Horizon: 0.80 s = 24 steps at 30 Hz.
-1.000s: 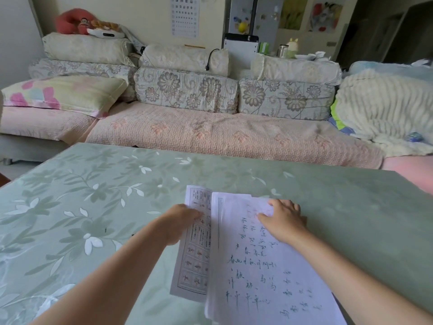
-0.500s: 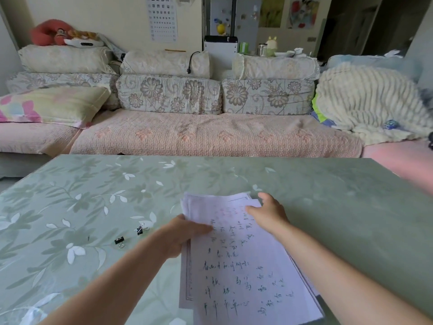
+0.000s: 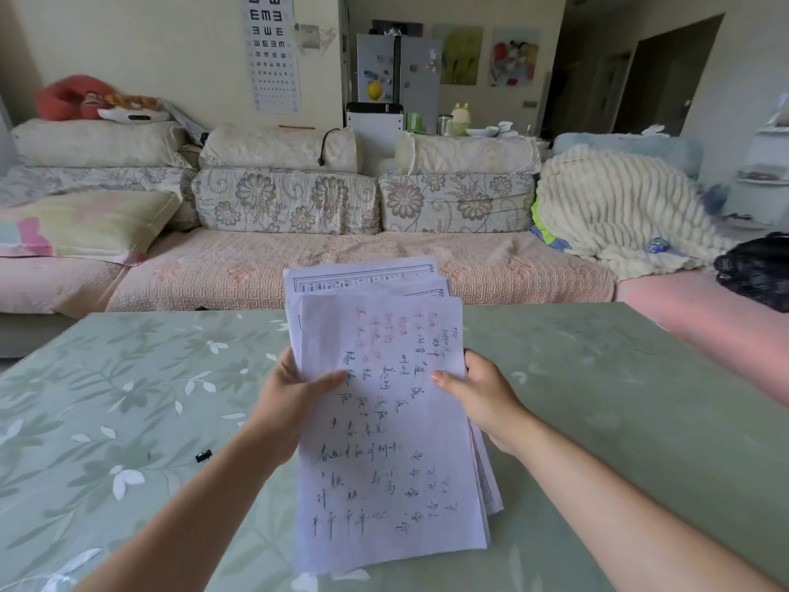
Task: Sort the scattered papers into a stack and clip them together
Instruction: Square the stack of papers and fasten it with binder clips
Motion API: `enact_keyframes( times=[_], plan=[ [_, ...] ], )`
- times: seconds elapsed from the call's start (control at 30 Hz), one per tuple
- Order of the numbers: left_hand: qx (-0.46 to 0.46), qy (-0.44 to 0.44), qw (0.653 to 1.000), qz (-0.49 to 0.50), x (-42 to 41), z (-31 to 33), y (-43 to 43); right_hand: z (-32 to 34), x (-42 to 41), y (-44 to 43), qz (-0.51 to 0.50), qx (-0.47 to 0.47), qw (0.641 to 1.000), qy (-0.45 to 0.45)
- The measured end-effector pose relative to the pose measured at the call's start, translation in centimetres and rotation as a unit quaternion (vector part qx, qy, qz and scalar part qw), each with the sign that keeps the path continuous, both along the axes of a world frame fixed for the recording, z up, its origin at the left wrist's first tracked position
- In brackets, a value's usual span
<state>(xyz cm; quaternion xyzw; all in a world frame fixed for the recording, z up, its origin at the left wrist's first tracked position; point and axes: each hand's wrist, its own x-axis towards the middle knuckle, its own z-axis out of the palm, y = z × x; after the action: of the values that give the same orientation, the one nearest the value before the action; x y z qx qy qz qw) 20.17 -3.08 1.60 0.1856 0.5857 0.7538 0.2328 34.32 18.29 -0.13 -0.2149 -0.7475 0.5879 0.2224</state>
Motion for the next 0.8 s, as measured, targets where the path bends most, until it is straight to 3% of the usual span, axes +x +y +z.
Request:
enact_keyframes(
  times=[0.23,0.5,0.8],
  plan=[
    [0.024,0.075,0.996,0.046,2.3,4.2,-0.6,3.7,1.4,-2.5,-0.049,0.066,0.989,0.121],
    [-0.019,0.162,0.982,0.096,3.7,3.4,-1.4,2.6,2.4,-3.6,-0.035,0.04,0.995,0.087],
    [0.003,0.259,0.95,0.175,5.4,3.1,-0.7,3.7,2.2,-4.0,-0.063,0.028,0.985,0.158]
  ],
)
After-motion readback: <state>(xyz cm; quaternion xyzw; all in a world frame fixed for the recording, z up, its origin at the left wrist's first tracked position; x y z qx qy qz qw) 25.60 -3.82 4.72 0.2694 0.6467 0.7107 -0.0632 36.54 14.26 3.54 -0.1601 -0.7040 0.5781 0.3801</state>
